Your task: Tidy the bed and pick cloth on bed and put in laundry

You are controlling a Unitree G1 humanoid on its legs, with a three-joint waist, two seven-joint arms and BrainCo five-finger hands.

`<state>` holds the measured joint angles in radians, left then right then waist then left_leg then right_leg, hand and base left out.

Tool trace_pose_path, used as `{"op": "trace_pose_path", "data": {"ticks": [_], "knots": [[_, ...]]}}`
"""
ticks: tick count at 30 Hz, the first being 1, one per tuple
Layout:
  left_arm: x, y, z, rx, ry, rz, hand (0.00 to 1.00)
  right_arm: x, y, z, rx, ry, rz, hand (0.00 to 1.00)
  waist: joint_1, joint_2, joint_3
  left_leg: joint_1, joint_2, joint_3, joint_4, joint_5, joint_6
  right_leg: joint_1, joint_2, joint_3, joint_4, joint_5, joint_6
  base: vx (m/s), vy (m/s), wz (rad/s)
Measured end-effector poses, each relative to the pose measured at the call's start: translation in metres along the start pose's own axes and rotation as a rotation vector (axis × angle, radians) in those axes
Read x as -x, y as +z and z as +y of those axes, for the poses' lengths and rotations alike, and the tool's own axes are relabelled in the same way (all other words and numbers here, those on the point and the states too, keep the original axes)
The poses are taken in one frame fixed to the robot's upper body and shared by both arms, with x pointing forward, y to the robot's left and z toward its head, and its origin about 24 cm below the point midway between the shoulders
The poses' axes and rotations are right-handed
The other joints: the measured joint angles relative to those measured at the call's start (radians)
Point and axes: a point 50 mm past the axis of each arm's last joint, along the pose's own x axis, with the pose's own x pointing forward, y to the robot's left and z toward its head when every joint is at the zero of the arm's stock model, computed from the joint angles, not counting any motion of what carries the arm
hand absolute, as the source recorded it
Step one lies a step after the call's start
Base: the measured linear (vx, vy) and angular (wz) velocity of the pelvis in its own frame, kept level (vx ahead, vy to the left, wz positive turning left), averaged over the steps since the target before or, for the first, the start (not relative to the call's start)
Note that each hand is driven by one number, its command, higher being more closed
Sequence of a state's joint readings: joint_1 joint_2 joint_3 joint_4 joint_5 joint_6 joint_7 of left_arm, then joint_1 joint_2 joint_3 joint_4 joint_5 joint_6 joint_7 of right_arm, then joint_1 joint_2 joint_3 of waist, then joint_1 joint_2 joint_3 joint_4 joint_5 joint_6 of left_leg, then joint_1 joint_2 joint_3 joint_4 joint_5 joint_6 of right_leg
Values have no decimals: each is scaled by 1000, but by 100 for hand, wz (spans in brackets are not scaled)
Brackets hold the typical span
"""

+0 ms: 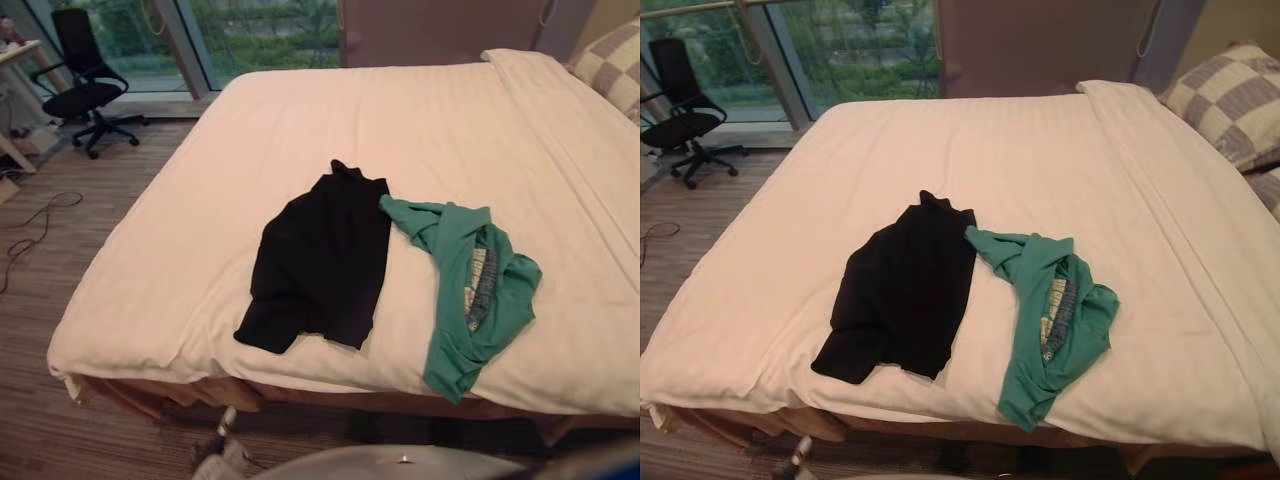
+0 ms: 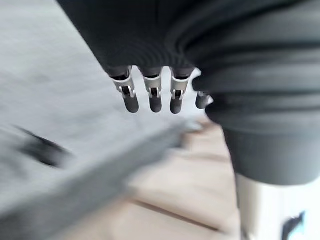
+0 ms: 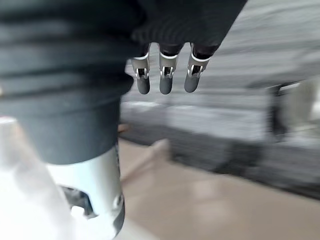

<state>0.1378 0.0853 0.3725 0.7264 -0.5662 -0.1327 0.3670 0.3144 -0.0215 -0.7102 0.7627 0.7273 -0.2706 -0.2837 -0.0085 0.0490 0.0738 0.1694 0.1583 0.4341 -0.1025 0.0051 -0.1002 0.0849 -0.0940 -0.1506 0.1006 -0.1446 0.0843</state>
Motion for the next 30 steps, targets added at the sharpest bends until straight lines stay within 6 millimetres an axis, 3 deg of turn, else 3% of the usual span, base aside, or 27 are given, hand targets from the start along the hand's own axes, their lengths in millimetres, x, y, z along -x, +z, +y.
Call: {"op": "trace_pose_path", "data": {"ticks": [3,5,9,11,14,19,23,25,28,29,30], "knots": [[-6,75,-13,34,-25,-291,0,-12,69,-2,24,12,-282,0,-6,-14,-13,-1,-4,58,0,-3,-3,-2,-21,-23,11,-27,12,47,43,36],[-6,109,-7,9,-3,-422,0,-12,100,5,51,47,-424,0,-5,-20,-19,0,-11,68,1,-9,-3,-3,-25,-15,14,-29,17,113,46,-9],[1,168,-2,-48,14,-655,0,-5,140,20,117,118,-626,0,-7,-41,-42,3,-22,75,7,-8,-2,-3,-27,-2,13,-30,19,180,43,-3],[13,205,-7,-82,-19,-808,0,4,158,37,161,199,-734,0,-15,-57,-51,5,-21,73,17,-10,2,1,-26,2,14,-30,18,194,0,6],[31,235,-19,-161,-114,-956,0,20,182,66,200,315,-876,0,-34,-59,-51,17,-20,60,46,-22,20,18,-29,30,29,-33,13,138,-13,3],[49,243,-40,-272,-254,-1055,0,44,189,102,324,485,-991,0,-60,-47,-51,24,-11,51,97,-31,29,25,-30,79,57,-39,1,99,-45,-9],[50,218,-62,-425,-357,-1026,0,60,176,129,438,615,-1003,0,-74,-44,-50,21,6,51,161,-38,19,28,-27,122,74,-39,1,103,-85,-20],[48,195,-69,-506,-388,-987,0,68,167,139,484,669,-1006,0,-84,-52,-45,3,21,50,222,-72,17,32,-25,151,85,-39,0,84,-48,-15],[50,173,-81,-610,-433,-962,0,68,160,141,520,681,-977,0,-99,-7,-41,42,41,45,191,-85,27,-29,2,168,197,-53,-5,123,6,-18],[49,169,-84,-624,-438,-954,0,69,158,142,519,689,-970,0,-101,22,-23,40,79,30,197,-87,25,-78,53,199,218,-103,-3,168,-149,-24],[45,170,-84,-640,-418,-945,0,75,149,143,503,705,-947,0,-99,6,-24,26,83,32,215,-92,16,-50,86,228,-103,22,-35,211,-171,-7]]}}
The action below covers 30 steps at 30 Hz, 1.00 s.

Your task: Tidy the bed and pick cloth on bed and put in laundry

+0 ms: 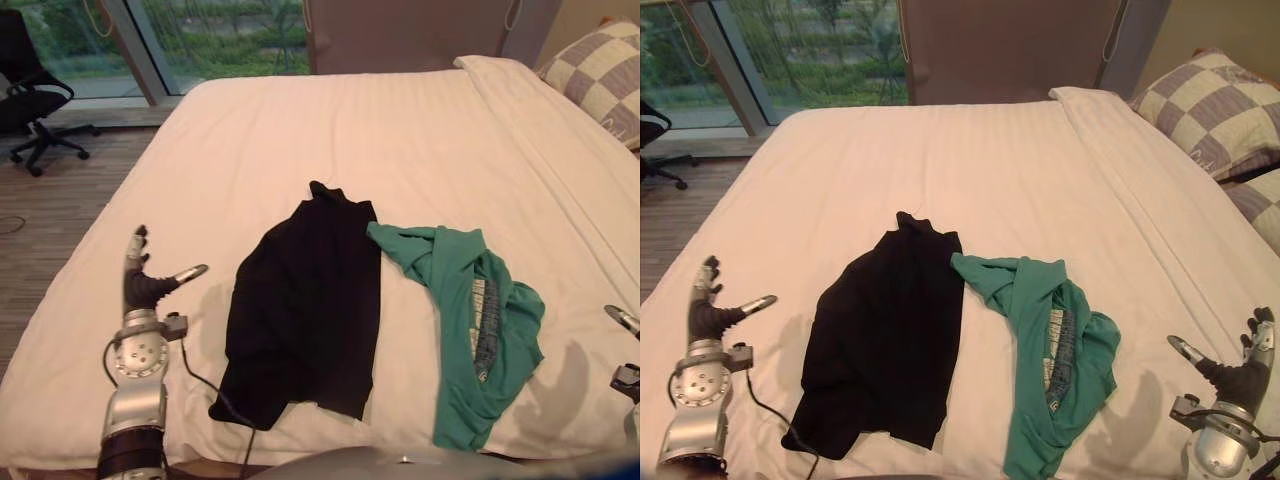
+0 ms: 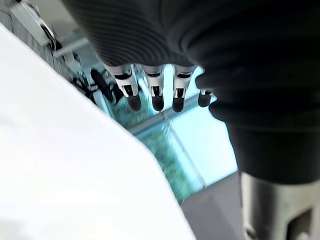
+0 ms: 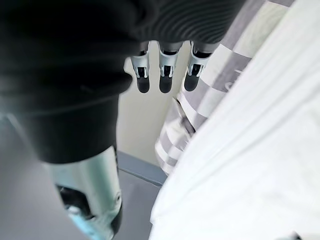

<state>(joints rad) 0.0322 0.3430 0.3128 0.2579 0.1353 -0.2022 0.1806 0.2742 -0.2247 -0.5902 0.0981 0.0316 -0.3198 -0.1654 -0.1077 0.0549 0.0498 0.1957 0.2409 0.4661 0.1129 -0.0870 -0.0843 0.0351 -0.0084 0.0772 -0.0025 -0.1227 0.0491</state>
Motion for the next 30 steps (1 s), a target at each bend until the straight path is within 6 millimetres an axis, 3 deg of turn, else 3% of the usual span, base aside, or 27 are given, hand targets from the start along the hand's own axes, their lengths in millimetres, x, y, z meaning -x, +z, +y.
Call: {"op": "trace_pose_path", "data": {"ticks": [1,2,3,5,9,10,11,12,17,22,25,30], "knots": [[-2,-1,2,-18,0,2,0,1,3,6,-10,17,-11,0,-16,-29,12,-9,-13,-2,28,-8,-10,8,-11,-4,-34,79,-4,236,-142,10],[1,-6,-8,-20,-32,37,0,1,5,9,0,39,-18,0,-34,-24,16,-7,1,-6,40,-19,-20,26,-2,-7,-42,103,-9,140,-38,7],[1,-6,-12,-36,-53,35,0,1,4,12,3,48,-15,0,-31,-24,20,-5,-2,-7,36,-26,-21,24,-5,0,-42,103,-9,113,-13,-11],[4,-3,-34,-60,-156,22,0,2,3,21,-3,68,6,0,-28,4,33,3,-26,-12,-16,-25,-18,8,-8,17,-41,100,-6,13,27,-15],[17,-12,-44,-106,-227,45,0,12,6,34,-11,129,12,0,-11,-13,40,-24,-56,-9,94,-23,-28,10,-60,23,-22,101,-2,-12,50,-21],[21,-15,-48,-111,-258,52,0,12,9,36,-17,131,-1,0,-11,-20,46,-36,-72,-11,78,-47,-20,7,-77,23,-19,103,1,-63,96,18],[24,-14,-56,-124,-311,43,0,13,6,35,-12,122,12,0,-18,9,37,-25,-77,-2,16,-38,-21,-3,-65,19,-17,96,12,-64,86,26],[25,-13,-59,-135,-334,36,0,15,4,36,-15,120,26,0,-22,11,36,-22,-81,-4,-4,-40,-23,-8,-66,22,-13,90,21,-89,72,21],[49,-13,-96,-163,-580,20,0,22,5,57,-49,178,37,0,-16,-19,56,-25,-100,22,-63,-40,-23,-72,-64,52,17,100,41,-116,8,-10],[68,-6,-127,-261,-782,-42,0,23,10,65,-66,210,14,0,-42,-8,79,-39,-101,57,-78,-50,-17,-113,-52,101,17,112,58,-124,-59,-23],[66,4,-137,-286,-795,-61,0,25,13,77,-85,254,5,0,-42,-1,105,-43,-92,96,-81,-68,-19,-139,-31,141,15,137,60,-144,-80,-45],[25,38,-139,-371,-630,-167,0,14,35,94,-138,292,-94,0,-54,-31,170,-125,-108,129,-58,-74,-9,-224,-49,196,-11,195,70,-146,-71,-26]]}}
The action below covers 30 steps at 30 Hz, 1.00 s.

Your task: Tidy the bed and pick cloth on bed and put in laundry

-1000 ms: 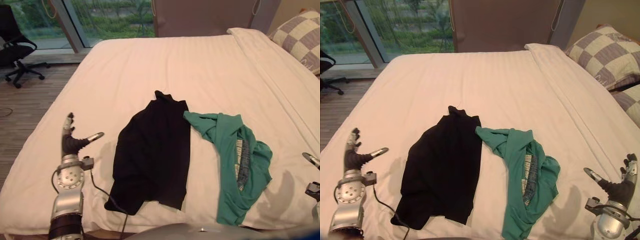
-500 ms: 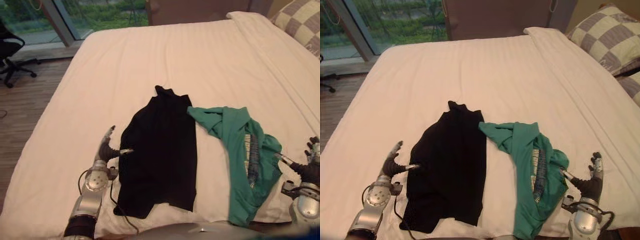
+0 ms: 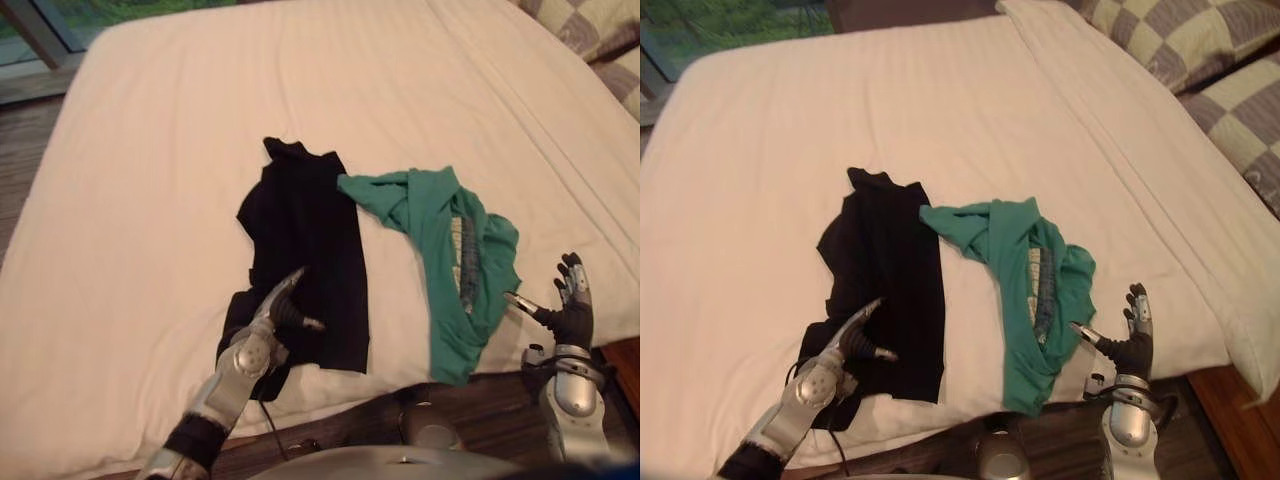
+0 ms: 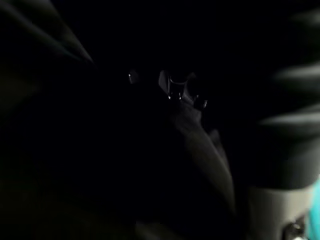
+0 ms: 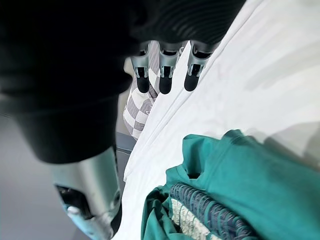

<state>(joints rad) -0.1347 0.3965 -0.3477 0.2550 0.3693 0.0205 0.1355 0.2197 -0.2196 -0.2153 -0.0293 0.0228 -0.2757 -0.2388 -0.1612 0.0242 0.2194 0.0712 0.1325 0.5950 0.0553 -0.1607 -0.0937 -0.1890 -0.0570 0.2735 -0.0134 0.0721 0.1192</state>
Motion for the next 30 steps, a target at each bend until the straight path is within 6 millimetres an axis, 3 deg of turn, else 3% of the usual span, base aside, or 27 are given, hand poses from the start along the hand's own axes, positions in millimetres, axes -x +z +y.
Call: {"op": "trace_pose_path", "data": {"ticks": [1,2,5,8,12,15,17,22,24,27,30], "knots": [[-11,9,17,-30,70,-25,0,-8,9,1,-20,1,-42,0,-9,-7,30,-32,-6,0,18,-1,4,-23,-11,6,-10,15,3,-127,-53,1],[-21,17,35,-64,142,-50,100,-15,19,0,-27,5,-92,0,-14,-8,56,-66,-11,0,33,-2,8,-52,-19,14,-16,29,1,-113,-50,0],[-38,35,80,-151,255,-74,100,-30,34,-1,-27,9,-164,0,-22,-3,121,-124,-9,1,70,2,18,-95,-26,17,-25,62,11,-36,-23,0],[-42,37,90,-176,224,-46,100,-35,45,1,-70,3,-207,0,-31,10,149,-148,-3,8,71,3,20,-121,-26,21,-27,67,12,26,-5,-2],[-42,35,93,-151,208,-38,100,-33,60,2,-75,1,-279,0,-28,23,162,-149,9,35,71,1,17,-124,-14,24,-26,68,12,40,7,-10],[-43,41,90,-67,214,-80,100,-32,88,3,0,-39,-437,0,-7,22,173,-160,12,52,74,1,16,-149,-8,24,-9,68,13,16,6,-9],[-44,43,89,-5,217,-94,100,-33,95,3,54,-58,-486,0,1,20,179,-161,12,52,76,1,16,-150,-9,24,-7,68,13,-16,4,0],[-46,49,77,106,192,-134,100,-46,118,7,209,-81,-599,0,14,18,181,-194,16,25,96,-5,17,-159,-16,12,-6,67,14,-31,-6,13],[-46,52,74,166,192,-147,100,-55,126,19,249,-30,-596,0,21,12,184,-202,16,2,99,-3,20,-159,-18,-1,-5,67,14,-17,-14,17],[-47,55,75,195,205,-170,100,-67,126,33,278,38,-545,0,17,7,187,-222,15,-31,102,5,25,-160,-24,-24,-5,67,14,-11,-11,34],[-46,61,74,258,211,-220,100,-84,105,41,330,74,-388,0,21,-9,196,-239,11,-73,99,20,30,-157,-29,-62,-5,67,14,-2,-7,39]]}}
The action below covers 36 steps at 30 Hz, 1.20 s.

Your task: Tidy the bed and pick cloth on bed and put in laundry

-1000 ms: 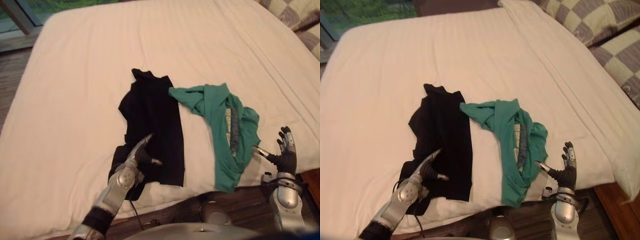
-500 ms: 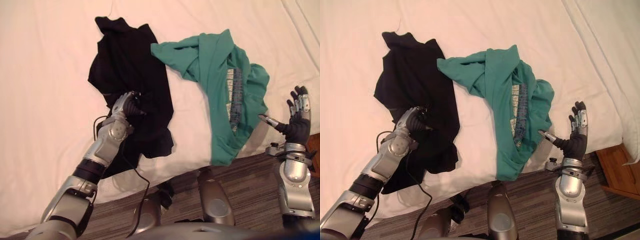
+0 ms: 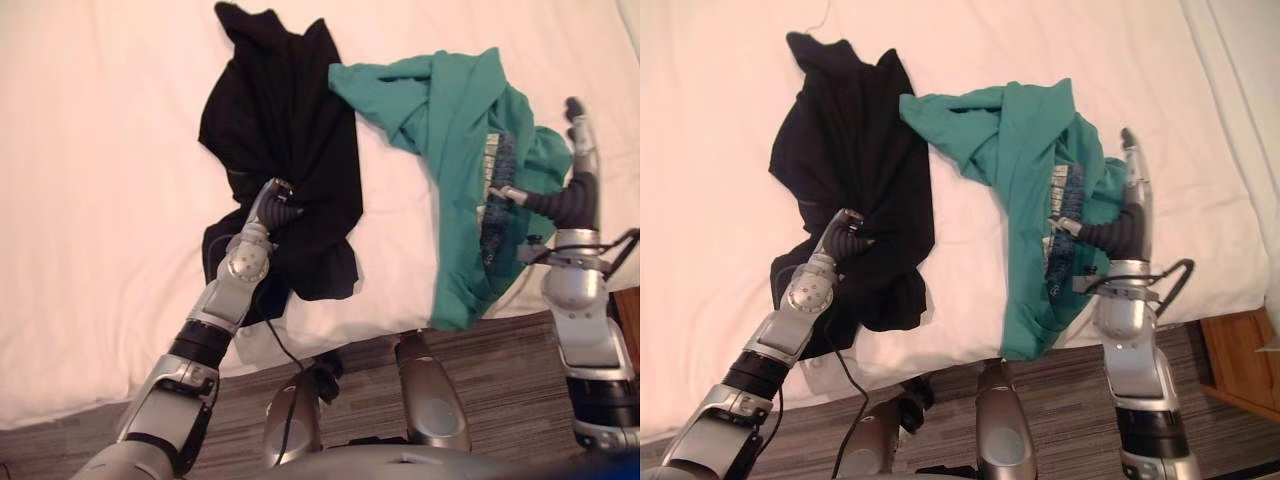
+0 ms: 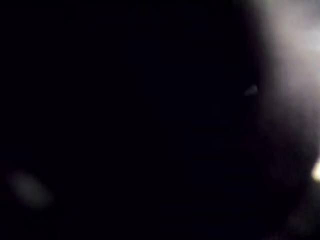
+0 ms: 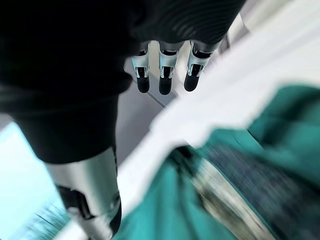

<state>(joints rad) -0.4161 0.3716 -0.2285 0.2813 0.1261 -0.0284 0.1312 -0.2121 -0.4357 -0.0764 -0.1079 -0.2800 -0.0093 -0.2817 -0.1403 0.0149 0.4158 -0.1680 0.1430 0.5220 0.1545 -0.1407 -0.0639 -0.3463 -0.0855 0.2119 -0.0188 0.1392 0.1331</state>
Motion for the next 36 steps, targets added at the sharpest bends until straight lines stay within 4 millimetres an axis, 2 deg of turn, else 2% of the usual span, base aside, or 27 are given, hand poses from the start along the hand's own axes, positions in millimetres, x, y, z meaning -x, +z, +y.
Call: {"op": "trace_pose_path", "data": {"ticks": [5,7,11,12,17,21,25,28,30,31,33,36], "knots": [[-2,9,-3,72,27,-60,100,-7,-42,16,42,58,240,0,26,-31,17,-30,-3,-52,5,12,4,0,-5,-39,-2,6,7,-2,5,26],[-4,12,-1,98,34,-69,100,-12,-45,18,33,59,260,0,25,-36,19,-48,-2,-71,8,15,7,-5,-6,-48,-3,14,13,-17,-2,19],[-14,27,7,98,58,-121,100,-24,-47,19,-16,43,297,0,30,-65,30,-99,-2,-97,25,23,14,-36,-11,-61,-4,37,15,-37,-5,16],[-15,29,8,98,65,-129,100,-26,-48,19,-23,42,303,100,35,-73,34,-101,-3,-97,26,25,14,-38,-13,-61,-4,38,14,-70,-12,14],[-23,42,19,108,131,-170,100,-42,-52,22,-37,46,333,100,37,-103,30,-165,-7,-123,44,43,8,-89,-20,-66,-1,51,9,-64,-28,13],[-32,43,22,117,157,-157,100,-54,-61,7,-35,95,342,100,43,-106,29,-180,-3,-150,34,72,-3,-93,-15,-91,-1,46,3,-53,-48,12],[-37,39,20,134,154,-128,100,-48,-73,11,-118,100,378,100,51,-107,28,-129,-6,-166,-44,130,-13,-69,-7,-118,-2,37,-13,-13,-49,14],[-37,26,14,139,140,-68,100,-28,-87,26,-237,102,438,100,55,-110,23,-46,-2,-170,-137,177,-23,-20,9,-138,-7,26,-30,38,-42,3],[-36,18,7,152,130,-29,100,-10,-98,33,-309,88,485,100,65,-111,20,-8,13,-173,-146,179,-27,24,25,-151,-19,23,-40,81,-44,-1],[-34,12,0,165,119,1,100,7,-107,40,-351,83,523,100,77,-111,15,22,24,-174,-153,177,-33,53,35,-158,-22,18,-48,119,-42,1],[-24,-9,-13,179,97,93,100,43,-120,56,-406,91,604,100,76,-109,-34,56,39,-174,-165,171,-42,93,50,-173,-37,7,-60,135,-27,3],[-6,-39,-37,196,51,253,100,95,-137,69,-476,81,730,100,69,-84,-97,137,49,-171,-200,163,-55,164,59,-192,-44,-20,-67,141,20,1]]}}
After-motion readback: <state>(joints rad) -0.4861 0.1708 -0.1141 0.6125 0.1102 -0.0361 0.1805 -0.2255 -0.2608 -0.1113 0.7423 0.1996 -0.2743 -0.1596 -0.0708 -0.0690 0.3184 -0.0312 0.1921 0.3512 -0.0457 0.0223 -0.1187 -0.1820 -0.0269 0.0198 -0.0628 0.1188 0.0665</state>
